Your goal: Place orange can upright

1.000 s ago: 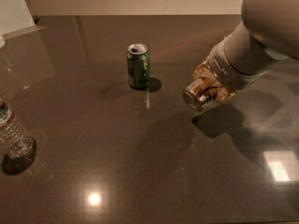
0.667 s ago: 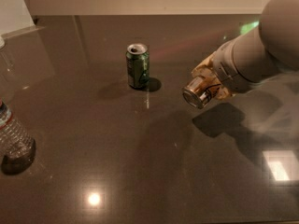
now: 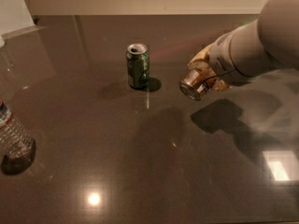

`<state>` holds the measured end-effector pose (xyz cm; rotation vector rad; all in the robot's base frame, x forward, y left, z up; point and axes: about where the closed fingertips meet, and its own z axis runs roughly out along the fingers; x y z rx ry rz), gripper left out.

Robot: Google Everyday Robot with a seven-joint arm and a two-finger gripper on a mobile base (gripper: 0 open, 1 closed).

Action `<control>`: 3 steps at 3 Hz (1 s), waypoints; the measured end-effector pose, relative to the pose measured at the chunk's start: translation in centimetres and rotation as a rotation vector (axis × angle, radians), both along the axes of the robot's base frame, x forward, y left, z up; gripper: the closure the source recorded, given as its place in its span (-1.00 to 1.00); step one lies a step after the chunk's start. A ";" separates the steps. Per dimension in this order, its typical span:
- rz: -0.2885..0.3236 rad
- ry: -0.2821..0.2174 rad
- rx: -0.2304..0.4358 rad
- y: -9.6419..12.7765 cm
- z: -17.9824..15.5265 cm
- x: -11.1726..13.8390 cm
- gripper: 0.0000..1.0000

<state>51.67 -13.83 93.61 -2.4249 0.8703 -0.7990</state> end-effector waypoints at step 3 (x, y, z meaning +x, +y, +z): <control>0.177 -0.266 -0.148 -0.2 0.3 -0.8 1.00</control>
Offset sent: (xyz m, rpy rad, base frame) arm -0.0058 0.0015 0.0101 -0.3288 -0.3945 0.3598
